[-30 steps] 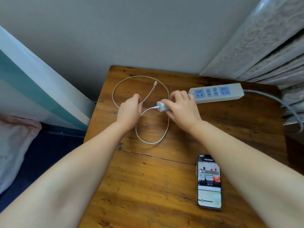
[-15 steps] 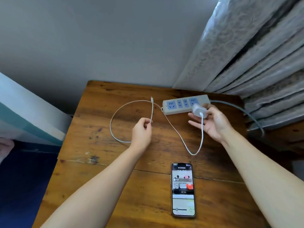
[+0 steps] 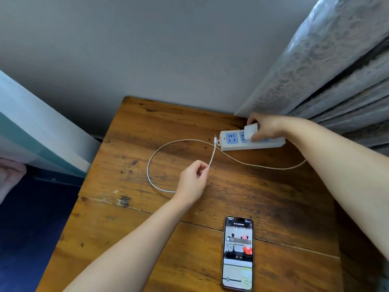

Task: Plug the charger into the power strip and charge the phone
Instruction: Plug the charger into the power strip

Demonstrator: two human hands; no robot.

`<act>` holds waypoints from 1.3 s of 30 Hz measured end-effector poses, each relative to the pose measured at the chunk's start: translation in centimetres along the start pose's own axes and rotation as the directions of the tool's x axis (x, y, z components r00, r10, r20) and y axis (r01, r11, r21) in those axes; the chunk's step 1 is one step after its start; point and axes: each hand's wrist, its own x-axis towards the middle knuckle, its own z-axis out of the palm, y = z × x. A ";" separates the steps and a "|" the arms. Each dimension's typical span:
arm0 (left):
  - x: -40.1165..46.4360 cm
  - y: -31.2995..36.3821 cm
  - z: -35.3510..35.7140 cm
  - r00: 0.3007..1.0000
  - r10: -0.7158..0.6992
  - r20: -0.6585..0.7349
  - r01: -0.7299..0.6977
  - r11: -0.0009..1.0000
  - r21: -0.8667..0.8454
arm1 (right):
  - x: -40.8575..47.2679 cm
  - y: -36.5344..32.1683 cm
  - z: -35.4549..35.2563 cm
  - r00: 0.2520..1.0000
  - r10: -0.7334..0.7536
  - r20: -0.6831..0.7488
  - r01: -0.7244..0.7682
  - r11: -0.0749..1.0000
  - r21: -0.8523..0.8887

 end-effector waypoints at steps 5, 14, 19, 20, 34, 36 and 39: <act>0.1 -0.3 0.3 0.999 -0.017 0.030 0.017 1.000 -0.001 | 0.8 -0.8 -1.1 0.995 -0.052 0.082 0.066 0.984 -0.166; -0.3 -0.7 1.0 0.999 -0.006 0.042 0.006 1.000 0.003 | 0.7 -3.6 -0.3 0.990 -0.078 0.118 0.126 0.866 -0.484; -0.8 -0.5 1.1 0.999 0.018 0.031 -0.018 1.000 -0.004 | 0.3 -4.3 -0.1 0.992 -0.067 0.107 0.113 0.845 -0.523; -0.9 -0.5 1.0 0.999 0.023 0.029 -0.023 1.000 -0.011 | 0.3 -4.5 0.1 0.992 -0.066 0.103 0.111 0.839 -0.532; -3.4 2.4 -0.1 0.996 0.055 -0.068 -0.060 0.996 -0.065 | -3.7 -5.6 3.6 0.817 -0.344 -0.463 0.217 0.927 -0.305; -3.7 3.0 0.1 0.994 0.057 -0.092 -0.063 0.996 -0.068 | -6.0 -6.7 4.8 0.871 -0.176 -0.458 0.356 0.870 0.341; -4.9 3.6 0.9 0.995 0.083 -0.049 -0.084 0.996 -0.020 | -9.1 -6.6 7.0 0.975 -0.127 -0.181 0.221 0.587 0.779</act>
